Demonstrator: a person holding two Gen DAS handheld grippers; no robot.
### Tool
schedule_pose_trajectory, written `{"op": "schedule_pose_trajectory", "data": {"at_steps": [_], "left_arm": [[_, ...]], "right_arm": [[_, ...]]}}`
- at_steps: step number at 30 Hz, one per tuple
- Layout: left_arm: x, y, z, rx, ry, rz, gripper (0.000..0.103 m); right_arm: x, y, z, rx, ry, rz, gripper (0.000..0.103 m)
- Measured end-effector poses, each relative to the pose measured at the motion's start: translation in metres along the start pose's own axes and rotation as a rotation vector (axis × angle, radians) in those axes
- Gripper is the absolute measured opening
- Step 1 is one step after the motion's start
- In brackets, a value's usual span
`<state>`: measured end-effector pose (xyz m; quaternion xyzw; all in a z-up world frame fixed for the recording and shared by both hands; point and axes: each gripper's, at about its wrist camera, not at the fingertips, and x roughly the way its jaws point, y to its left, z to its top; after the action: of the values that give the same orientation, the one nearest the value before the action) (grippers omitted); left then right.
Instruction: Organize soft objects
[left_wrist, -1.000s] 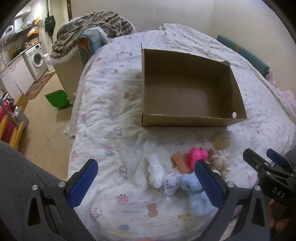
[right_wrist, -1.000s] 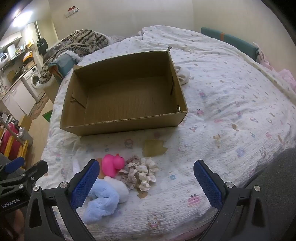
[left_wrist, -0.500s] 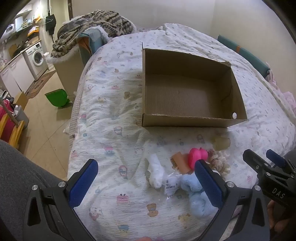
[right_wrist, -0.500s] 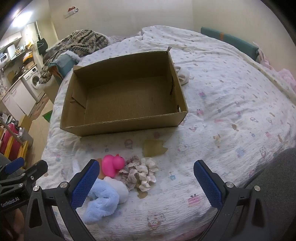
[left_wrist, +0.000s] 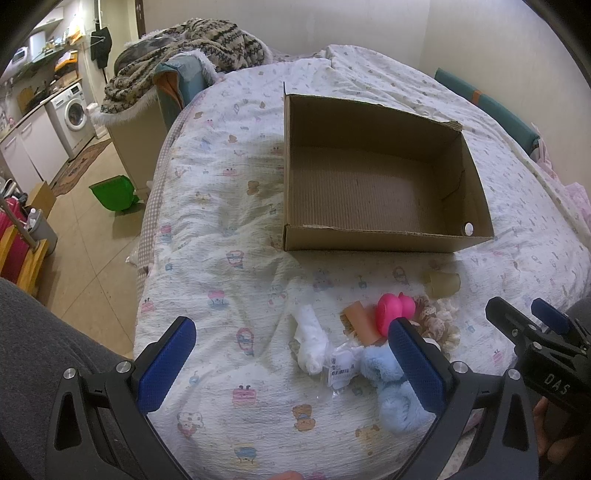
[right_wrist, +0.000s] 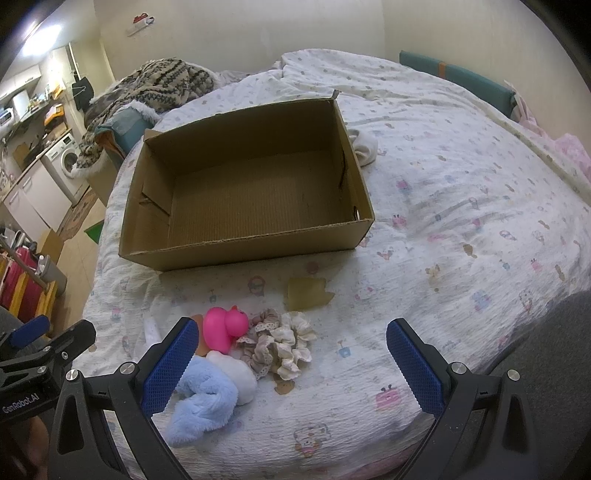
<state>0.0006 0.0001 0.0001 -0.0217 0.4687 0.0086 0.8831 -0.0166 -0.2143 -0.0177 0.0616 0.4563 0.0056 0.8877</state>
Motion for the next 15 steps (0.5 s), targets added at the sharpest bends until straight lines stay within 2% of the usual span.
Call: {"op": "schedule_pose_trajectory", "data": {"at_steps": [15], "left_arm": [[0.0068, 0.0032, -0.0052, -0.009, 0.007, -0.002, 0.103]], "right_arm": [[-0.0031, -0.0017, 0.0008, 0.003, -0.002, -0.004, 0.103]]}}
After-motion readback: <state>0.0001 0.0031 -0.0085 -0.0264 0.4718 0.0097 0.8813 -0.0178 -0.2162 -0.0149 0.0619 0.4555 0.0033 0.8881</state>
